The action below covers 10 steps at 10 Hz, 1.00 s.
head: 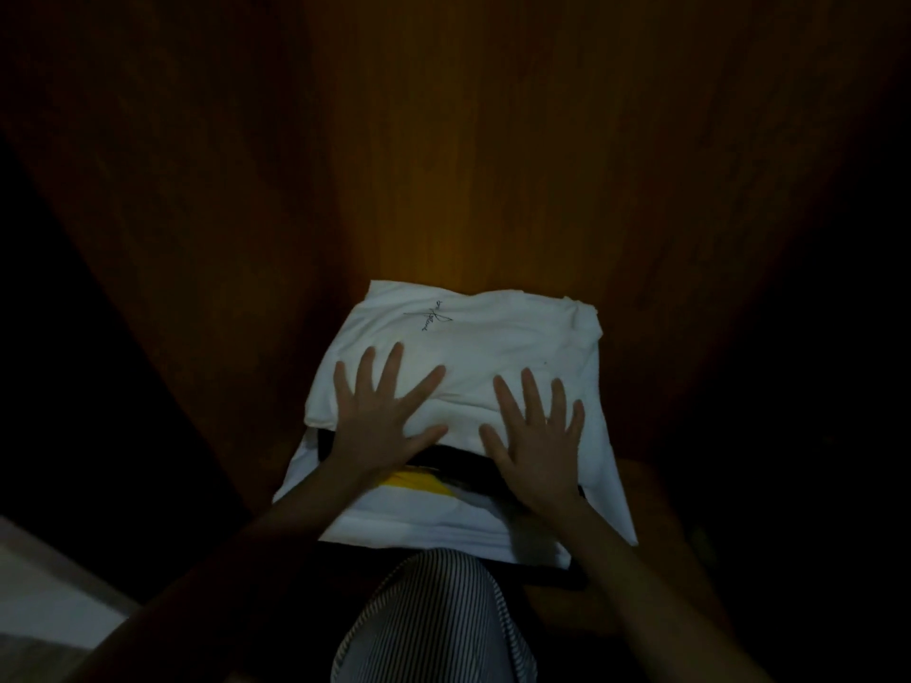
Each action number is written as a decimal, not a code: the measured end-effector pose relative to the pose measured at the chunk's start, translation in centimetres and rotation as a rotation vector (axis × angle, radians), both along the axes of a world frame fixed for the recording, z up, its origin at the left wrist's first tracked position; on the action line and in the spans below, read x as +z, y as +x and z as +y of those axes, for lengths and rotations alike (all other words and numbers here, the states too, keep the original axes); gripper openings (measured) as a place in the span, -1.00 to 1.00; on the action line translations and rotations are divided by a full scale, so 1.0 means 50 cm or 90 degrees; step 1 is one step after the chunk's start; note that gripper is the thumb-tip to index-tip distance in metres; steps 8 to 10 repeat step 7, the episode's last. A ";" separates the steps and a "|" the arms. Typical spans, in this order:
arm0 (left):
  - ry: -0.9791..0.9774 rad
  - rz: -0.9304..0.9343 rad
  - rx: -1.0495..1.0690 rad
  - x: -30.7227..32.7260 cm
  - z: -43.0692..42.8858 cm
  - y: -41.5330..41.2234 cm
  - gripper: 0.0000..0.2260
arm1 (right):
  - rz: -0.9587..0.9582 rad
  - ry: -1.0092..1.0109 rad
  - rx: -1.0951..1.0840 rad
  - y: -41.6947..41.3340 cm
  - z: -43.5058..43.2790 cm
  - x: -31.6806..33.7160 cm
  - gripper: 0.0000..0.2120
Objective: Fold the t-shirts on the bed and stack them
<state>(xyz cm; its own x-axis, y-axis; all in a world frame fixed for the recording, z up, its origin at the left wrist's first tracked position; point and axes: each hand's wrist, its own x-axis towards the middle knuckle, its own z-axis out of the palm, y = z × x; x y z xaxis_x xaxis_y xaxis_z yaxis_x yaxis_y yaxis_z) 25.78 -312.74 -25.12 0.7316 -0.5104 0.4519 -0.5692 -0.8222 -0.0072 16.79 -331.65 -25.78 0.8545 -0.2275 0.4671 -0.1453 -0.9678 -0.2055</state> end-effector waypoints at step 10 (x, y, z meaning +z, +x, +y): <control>-0.004 0.039 -0.086 0.193 -0.086 0.080 -0.59 | -0.080 -0.065 0.277 0.106 -0.083 0.163 -0.64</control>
